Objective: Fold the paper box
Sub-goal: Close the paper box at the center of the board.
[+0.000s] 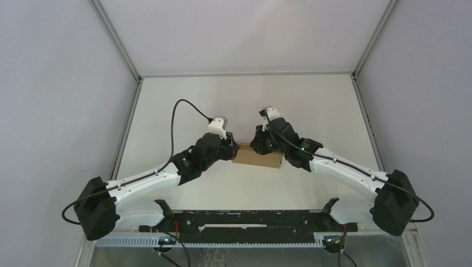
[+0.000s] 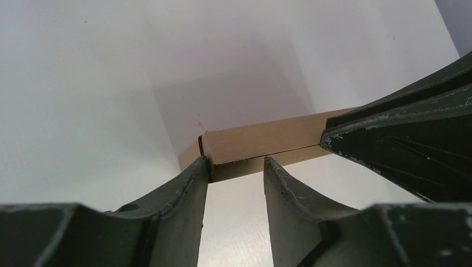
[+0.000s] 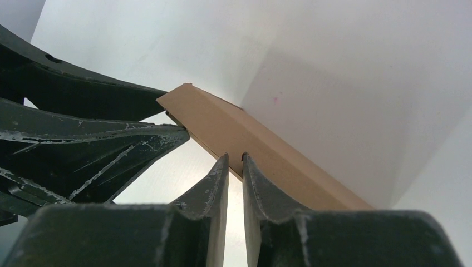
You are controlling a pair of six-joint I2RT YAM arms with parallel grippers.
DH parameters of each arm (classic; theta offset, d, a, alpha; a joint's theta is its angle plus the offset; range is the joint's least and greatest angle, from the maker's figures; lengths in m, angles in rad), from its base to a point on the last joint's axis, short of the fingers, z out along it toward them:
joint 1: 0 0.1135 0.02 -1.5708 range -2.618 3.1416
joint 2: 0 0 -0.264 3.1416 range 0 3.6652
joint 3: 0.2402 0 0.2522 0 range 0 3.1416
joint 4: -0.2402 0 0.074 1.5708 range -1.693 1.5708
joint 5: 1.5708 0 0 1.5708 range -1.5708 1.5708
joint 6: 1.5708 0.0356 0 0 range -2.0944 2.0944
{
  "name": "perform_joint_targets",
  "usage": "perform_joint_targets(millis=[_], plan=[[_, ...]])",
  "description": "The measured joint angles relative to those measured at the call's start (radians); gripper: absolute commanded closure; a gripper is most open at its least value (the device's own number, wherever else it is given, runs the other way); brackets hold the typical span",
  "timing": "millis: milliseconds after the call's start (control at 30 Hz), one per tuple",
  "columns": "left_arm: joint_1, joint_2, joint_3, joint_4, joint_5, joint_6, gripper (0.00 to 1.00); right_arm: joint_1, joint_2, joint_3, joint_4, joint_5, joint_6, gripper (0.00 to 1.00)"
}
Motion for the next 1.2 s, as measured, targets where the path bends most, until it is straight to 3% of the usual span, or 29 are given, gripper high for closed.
perform_joint_targets(millis=[267,433,500,600,800,1200], plan=[[-0.001,-0.027,0.0,-0.039,0.015,-0.006,0.54,0.001,0.005,0.0,0.006,-0.001,0.0,0.78],[-0.001,-0.028,0.0,-0.047,0.007,-0.006,0.7,0.0,0.017,-0.002,0.023,0.002,0.0,0.78],[0.001,-0.028,0.0,-0.055,-0.006,-0.005,0.71,0.0,0.021,-0.003,0.031,0.004,0.0,0.79],[0.002,-0.028,0.0,-0.06,-0.014,-0.005,0.69,0.0,0.027,-0.011,0.054,0.007,0.0,0.78],[0.0,-0.037,0.0,-0.061,0.012,-0.006,0.52,0.0,0.042,-0.034,0.109,0.006,0.001,0.79],[-0.001,-0.086,-0.002,-0.136,0.09,-0.007,0.5,-0.001,0.044,-0.111,0.236,0.007,0.024,0.76]])
